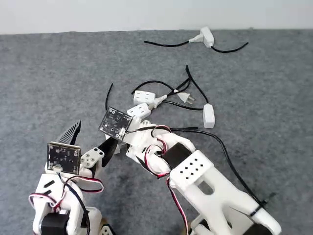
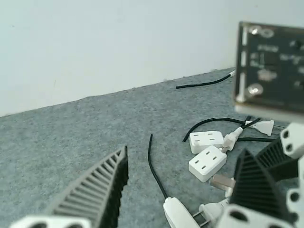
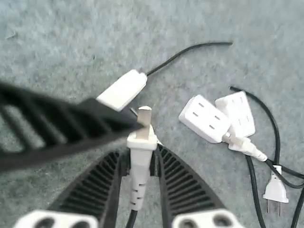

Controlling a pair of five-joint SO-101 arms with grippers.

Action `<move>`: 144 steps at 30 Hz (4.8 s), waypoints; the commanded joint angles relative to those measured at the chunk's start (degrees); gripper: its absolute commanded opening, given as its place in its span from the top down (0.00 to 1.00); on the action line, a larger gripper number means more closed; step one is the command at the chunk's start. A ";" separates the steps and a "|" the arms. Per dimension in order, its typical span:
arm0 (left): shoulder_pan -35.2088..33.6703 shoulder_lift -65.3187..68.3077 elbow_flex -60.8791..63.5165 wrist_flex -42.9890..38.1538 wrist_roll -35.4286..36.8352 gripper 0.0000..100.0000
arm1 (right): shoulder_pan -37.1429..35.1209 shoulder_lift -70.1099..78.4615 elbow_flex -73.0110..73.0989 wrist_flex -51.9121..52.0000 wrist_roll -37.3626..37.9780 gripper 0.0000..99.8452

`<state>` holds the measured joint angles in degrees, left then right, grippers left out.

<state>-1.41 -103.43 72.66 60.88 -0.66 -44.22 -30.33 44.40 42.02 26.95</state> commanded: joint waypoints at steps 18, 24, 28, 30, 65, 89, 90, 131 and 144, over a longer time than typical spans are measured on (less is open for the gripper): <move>0.00 -1.05 8.66 -9.93 -0.88 0.65 | -3.82 -15.96 -2.20 8.13 -1.67 0.99; -0.44 -1.05 4.79 -6.95 -0.88 0.65 | -3.56 -15.96 -0.88 6.11 -1.41 0.99; -0.09 -1.05 2.95 -5.19 -0.70 0.65 | -3.56 -15.96 -0.88 6.11 -1.49 0.99; -0.09 -1.05 3.03 -5.36 -0.70 0.65 | -3.82 -15.96 -0.88 6.37 -1.58 0.99; 2.11 -1.14 -2.07 0.26 -0.62 0.65 | -3.82 -15.96 -0.79 6.64 -1.76 0.99; 2.46 -0.97 9.80 -10.20 -0.97 0.65 | -3.74 -16.57 -1.14 9.80 -1.85 0.99; 2.55 -0.97 9.89 -10.20 -0.97 0.65 | -3.65 -16.57 -1.14 9.80 -1.85 0.99; -2.20 -0.97 7.25 -9.41 2.64 0.65 | -3.56 -31.69 1.05 15.60 -3.43 0.99; 2.20 -1.05 5.58 -6.15 0.62 0.65 | -3.56 -24.66 1.05 11.91 -3.43 0.99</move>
<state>0.00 -103.52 81.19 54.46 0.92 -47.38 -57.14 45.98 56.09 23.87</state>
